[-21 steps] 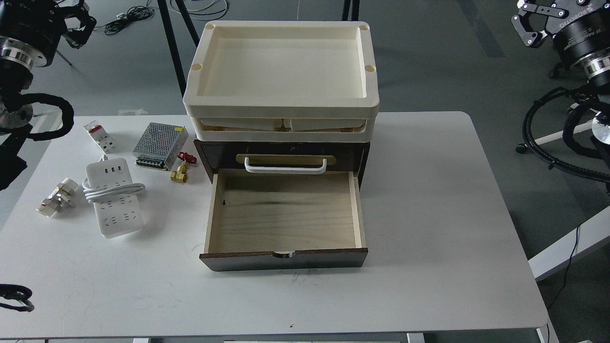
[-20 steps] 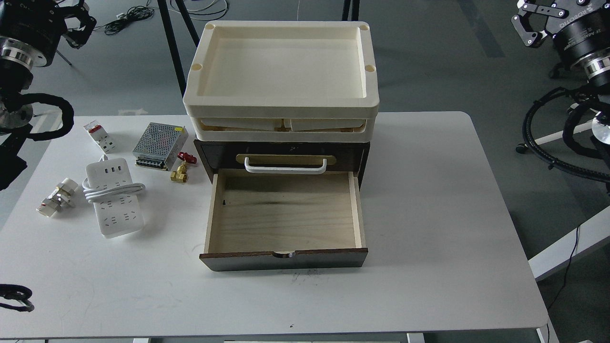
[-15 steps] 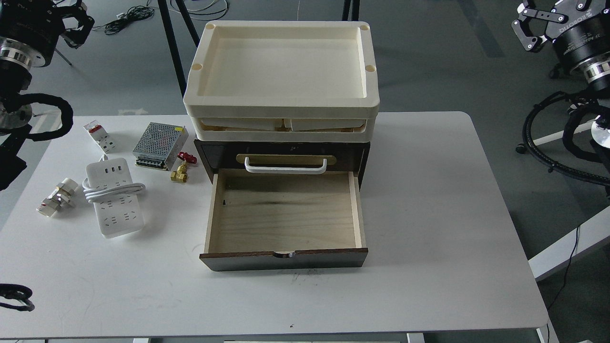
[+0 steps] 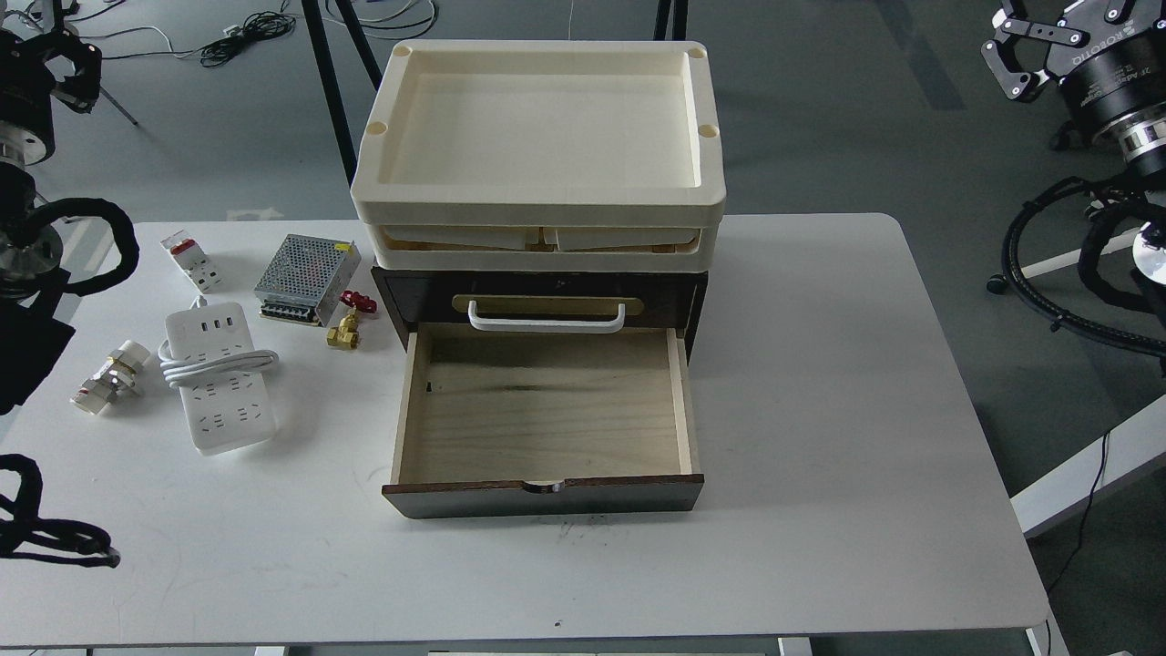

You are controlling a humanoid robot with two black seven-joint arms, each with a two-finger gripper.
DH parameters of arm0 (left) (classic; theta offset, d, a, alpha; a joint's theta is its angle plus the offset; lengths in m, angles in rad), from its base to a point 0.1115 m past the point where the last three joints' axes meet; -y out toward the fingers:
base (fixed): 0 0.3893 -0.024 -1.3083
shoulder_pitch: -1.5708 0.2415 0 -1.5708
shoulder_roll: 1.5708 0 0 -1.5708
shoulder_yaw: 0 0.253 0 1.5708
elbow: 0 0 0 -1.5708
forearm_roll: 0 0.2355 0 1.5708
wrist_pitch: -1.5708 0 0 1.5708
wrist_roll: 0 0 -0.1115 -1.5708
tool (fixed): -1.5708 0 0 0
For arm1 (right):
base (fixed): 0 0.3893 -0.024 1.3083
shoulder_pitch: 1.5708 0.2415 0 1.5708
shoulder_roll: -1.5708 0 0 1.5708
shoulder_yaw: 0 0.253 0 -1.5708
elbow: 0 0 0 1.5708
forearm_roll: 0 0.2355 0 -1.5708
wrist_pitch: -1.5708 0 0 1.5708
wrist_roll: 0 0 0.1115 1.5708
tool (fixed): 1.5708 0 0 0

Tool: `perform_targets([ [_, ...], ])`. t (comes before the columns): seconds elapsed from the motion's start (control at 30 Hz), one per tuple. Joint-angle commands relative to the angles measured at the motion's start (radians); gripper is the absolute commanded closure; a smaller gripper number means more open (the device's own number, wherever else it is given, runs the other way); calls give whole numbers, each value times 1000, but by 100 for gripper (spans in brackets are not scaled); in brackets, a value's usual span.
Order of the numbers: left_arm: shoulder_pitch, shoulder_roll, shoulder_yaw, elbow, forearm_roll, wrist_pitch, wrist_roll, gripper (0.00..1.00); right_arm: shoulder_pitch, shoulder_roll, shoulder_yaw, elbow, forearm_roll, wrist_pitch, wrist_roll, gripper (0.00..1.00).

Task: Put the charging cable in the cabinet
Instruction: 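Move the left gripper toward the white power strip and cable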

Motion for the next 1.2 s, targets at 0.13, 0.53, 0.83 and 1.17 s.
perform_targets([
  [0.13, 11, 77, -123, -113, 3, 0, -4, 0, -1, -4, 8, 1, 0, 0, 1, 1],
  [0.53, 34, 591, 55, -762, 319, 0, -4, 0, -9, -7, 31, 2, 1, 1, 1, 1],
  [0.83, 35, 869, 59, -1096, 969, 0, -4, 0, -17, -16, 41, 8, 1, 1, 3, 1],
  [1.17, 43, 1045, 341, -1313, 1665, 0, -4, 0, -29, -18, 47, 8, 1, 1, 8, 1],
])
